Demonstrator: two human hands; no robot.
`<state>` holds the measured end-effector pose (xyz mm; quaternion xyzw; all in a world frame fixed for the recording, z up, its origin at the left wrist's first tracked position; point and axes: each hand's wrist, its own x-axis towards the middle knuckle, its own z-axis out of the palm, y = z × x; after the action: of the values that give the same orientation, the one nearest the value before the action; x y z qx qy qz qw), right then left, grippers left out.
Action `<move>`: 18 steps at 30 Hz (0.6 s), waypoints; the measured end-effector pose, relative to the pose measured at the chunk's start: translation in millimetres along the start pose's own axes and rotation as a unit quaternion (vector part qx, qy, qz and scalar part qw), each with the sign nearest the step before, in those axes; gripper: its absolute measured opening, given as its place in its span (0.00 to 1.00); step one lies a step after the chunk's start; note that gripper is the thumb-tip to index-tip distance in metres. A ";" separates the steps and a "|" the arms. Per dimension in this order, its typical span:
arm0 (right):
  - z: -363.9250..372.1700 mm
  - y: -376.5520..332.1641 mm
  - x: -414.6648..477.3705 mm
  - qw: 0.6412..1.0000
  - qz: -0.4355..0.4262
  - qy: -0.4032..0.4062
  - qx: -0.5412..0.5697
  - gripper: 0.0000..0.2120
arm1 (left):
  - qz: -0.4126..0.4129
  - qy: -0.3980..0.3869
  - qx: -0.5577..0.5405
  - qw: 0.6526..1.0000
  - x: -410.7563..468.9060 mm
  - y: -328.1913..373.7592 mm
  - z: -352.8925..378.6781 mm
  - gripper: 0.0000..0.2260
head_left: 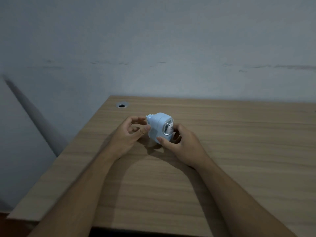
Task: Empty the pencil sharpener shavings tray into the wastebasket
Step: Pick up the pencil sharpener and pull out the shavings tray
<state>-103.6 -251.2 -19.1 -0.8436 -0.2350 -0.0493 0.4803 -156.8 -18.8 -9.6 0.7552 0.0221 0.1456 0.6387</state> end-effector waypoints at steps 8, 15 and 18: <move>-1.3 -7.4 -20.2 1.000 -0.006 -0.008 -0.006 0.25 | 0.001 -0.037 0.024 0.999 -19.7 3.6 4.9 0.31; -12.6 -1.2 -15.8 0.996 -0.031 -0.071 -0.043 0.23 | -0.015 -0.065 0.032 0.997 -18.9 -0.1 -4.3 0.26; -21.7 3.6 -11.0 0.992 -0.044 -0.106 -0.043 0.23 | -0.008 -0.089 0.057 0.994 -20.9 1.3 -7.8 0.24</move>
<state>-108.6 -274.6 -13.8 -0.8527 -0.3189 0.0094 0.4136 -178.9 -16.2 -11.3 0.8002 -0.0204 0.0717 0.5950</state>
